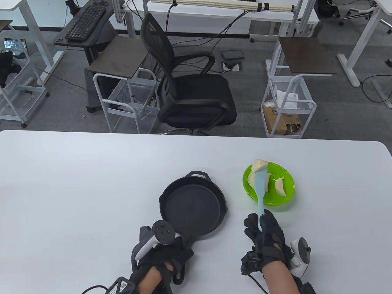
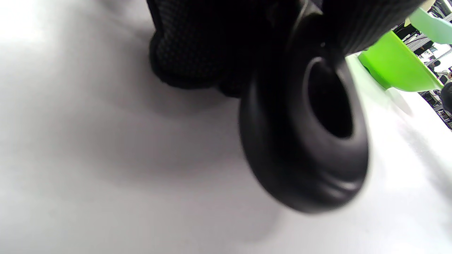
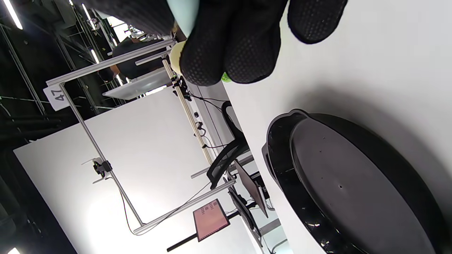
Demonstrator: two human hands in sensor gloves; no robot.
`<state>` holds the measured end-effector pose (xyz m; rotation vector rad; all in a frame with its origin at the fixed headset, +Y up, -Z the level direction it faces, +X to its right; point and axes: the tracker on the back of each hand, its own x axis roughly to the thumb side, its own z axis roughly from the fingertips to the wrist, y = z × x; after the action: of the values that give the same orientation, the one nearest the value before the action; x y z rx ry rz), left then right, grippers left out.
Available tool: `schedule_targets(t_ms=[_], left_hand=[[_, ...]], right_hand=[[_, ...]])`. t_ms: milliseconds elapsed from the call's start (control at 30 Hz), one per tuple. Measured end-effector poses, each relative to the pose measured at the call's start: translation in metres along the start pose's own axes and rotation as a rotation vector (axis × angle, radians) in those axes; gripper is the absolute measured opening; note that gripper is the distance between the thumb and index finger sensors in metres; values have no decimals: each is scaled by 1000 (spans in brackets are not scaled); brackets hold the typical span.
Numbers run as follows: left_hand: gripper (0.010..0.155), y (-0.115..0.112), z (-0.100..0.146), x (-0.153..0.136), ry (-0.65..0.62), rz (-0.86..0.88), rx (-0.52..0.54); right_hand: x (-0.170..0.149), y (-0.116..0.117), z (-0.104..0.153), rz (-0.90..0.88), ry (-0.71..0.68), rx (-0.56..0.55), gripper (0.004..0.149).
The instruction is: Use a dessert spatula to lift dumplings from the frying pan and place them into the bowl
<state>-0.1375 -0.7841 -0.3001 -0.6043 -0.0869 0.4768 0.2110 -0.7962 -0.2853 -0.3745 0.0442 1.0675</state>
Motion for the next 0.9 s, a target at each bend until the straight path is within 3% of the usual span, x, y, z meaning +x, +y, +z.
schedule_targets(t_ms=[600,900], left_hand=[[77,0,0,0,0,0,0],[77,0,0,0,0,0,0]], right_hand=[[-4,-12,-1,-181,49,-81,63],[4,-1,2,-140,-38,9,62]])
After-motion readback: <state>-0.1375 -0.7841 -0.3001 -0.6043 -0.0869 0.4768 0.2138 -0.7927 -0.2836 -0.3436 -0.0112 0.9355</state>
